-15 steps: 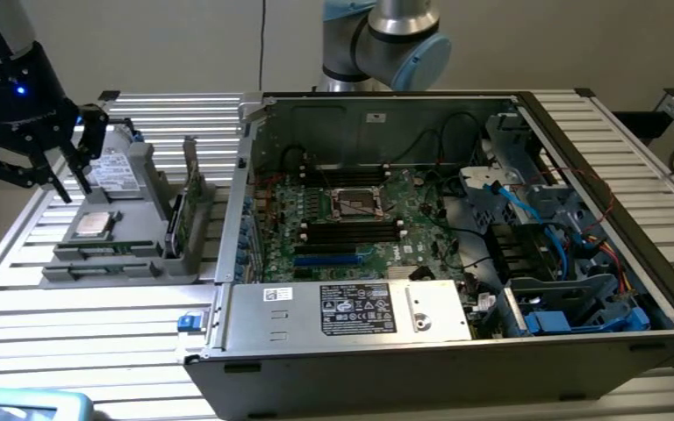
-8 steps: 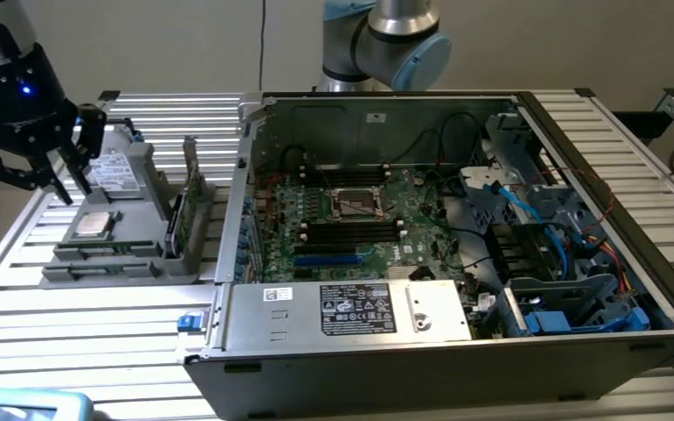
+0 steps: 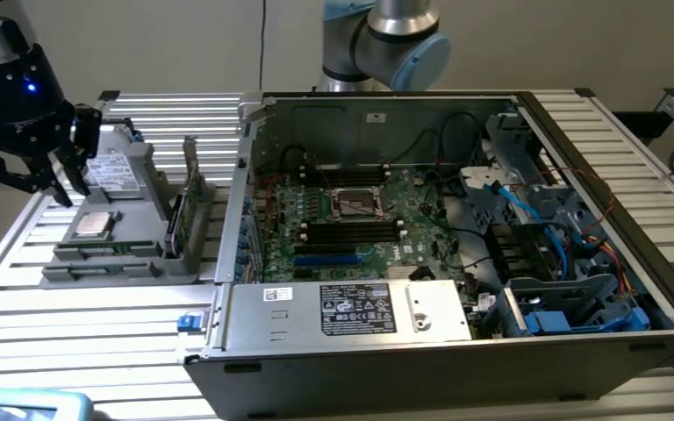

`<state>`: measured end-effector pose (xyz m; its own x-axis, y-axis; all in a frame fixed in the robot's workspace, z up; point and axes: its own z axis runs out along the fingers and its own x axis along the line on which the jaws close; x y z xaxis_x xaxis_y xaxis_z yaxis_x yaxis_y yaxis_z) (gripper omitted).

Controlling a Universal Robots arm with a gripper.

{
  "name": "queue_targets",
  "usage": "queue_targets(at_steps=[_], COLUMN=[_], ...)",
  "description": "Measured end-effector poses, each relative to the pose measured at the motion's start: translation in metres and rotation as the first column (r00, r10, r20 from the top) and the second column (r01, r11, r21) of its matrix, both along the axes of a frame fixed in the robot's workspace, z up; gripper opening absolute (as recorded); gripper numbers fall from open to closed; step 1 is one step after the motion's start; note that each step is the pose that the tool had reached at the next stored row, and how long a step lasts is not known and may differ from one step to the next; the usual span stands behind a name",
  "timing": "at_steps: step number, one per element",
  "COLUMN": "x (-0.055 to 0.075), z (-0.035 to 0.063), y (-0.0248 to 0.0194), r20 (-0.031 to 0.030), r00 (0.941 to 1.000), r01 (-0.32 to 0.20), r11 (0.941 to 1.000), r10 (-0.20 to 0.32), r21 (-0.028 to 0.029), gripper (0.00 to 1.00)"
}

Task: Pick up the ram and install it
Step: 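Pick up the ram and move it above insertion slot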

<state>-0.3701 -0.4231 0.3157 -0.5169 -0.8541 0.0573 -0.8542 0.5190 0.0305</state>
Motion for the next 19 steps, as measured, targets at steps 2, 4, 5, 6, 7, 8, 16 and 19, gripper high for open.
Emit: queue_targets(at_steps=[2,4,5,6,7,8,16,19], x=[-0.0012,-0.0022,-0.0023,-0.0022,-0.0022,-0.0023,-0.0022,-0.0022], z=[0.0010,0.0021,0.0030,0.0036,0.0041,0.0047,0.0064,0.0065], y=[0.0005,0.0009,0.0009,0.0008,0.0009,0.0009,0.0009,0.0010], r20=[0.0014,0.0021,0.0021,0.0023,0.0024,0.0023,0.0051,0.0066], r00=[0.9996,0.9984,0.9973,0.9958,0.9939,0.9918,0.9631,0.9473], r01=[-0.028,-0.056,-0.073,-0.092,-0.110,-0.128,-0.269,-0.320], r11=[0.9993,0.9973,0.9961,0.9946,0.9927,0.9906,0.9621,0.9464], r10=[0.028,0.056,0.073,0.092,0.110,0.128,0.269,0.320], r21=[-0.0255,-0.0475,-0.0491,-0.0489,-0.0489,-0.0490,-0.0460,-0.0445], gripper=[0.31,0.31,0.31,0.31,0.31,0.31,0.31,0.31])
